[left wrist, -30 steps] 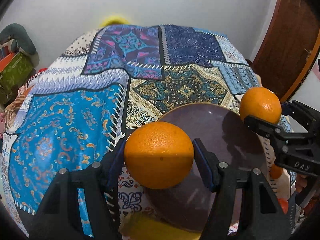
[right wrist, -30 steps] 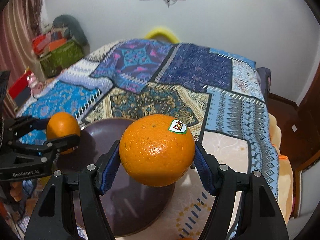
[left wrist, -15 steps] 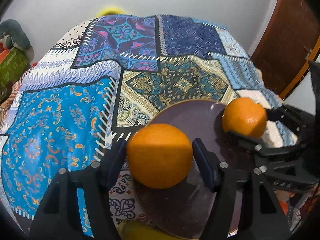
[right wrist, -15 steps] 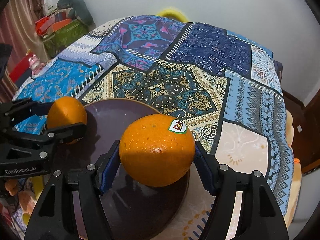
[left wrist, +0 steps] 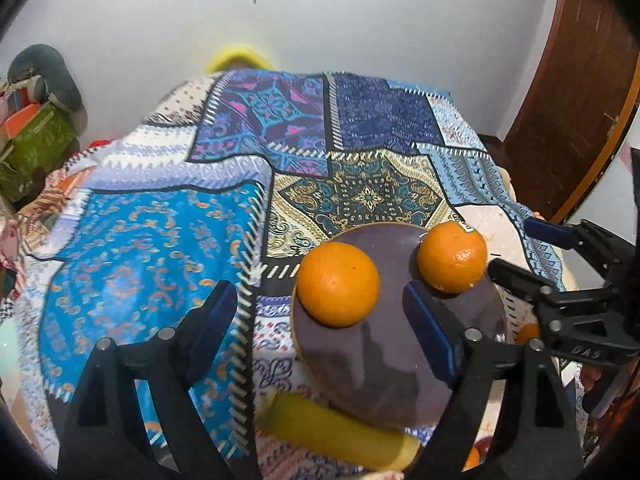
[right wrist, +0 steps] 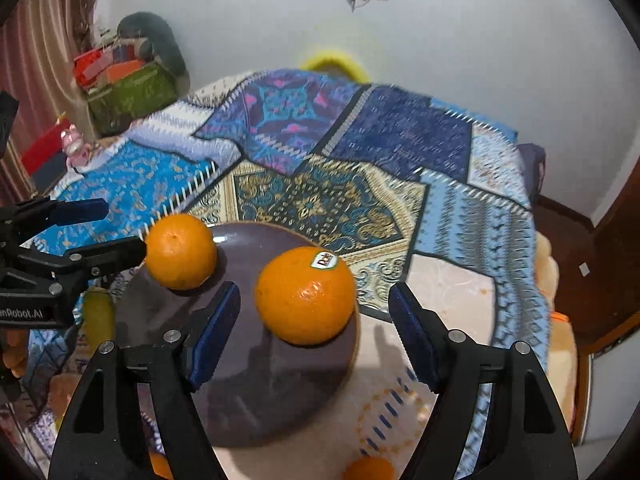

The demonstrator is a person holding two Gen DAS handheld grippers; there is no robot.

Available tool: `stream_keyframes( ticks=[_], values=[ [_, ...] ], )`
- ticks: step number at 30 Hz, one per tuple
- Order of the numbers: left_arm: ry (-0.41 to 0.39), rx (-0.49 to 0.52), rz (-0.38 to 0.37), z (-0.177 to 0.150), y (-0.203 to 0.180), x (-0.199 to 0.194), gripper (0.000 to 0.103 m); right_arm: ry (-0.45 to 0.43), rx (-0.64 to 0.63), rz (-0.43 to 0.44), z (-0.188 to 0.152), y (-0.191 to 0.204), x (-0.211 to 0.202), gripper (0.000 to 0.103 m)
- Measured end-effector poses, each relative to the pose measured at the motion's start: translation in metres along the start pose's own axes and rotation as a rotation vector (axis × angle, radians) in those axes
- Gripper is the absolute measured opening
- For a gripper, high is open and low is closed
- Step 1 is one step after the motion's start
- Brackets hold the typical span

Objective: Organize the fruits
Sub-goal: 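Lower the oranges onto the plate and open both tools, withdrawing, then grasp the red tomato with the right tool while the left tool grasps the pale green cucumber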

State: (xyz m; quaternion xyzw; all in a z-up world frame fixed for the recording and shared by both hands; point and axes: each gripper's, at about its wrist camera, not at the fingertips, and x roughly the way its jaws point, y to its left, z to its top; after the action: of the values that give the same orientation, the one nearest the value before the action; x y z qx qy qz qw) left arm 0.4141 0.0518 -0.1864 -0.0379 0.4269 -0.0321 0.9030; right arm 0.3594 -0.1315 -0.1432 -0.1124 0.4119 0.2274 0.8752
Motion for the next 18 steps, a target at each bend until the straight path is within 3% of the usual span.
stream_keyframes(
  ticks=[11,18],
  values=[
    [-0.067,0.041,0.046,-0.029,-0.001,-0.068,0.085,-0.118,0.022,-0.051,-0.025,0.008,-0.083,0.076],
    [-0.056,0.049,0.032,-0.059,-0.004,-0.097,0.085,-0.146,0.054,-0.061,-0.047,0.013,-0.118,0.078]
  ],
)
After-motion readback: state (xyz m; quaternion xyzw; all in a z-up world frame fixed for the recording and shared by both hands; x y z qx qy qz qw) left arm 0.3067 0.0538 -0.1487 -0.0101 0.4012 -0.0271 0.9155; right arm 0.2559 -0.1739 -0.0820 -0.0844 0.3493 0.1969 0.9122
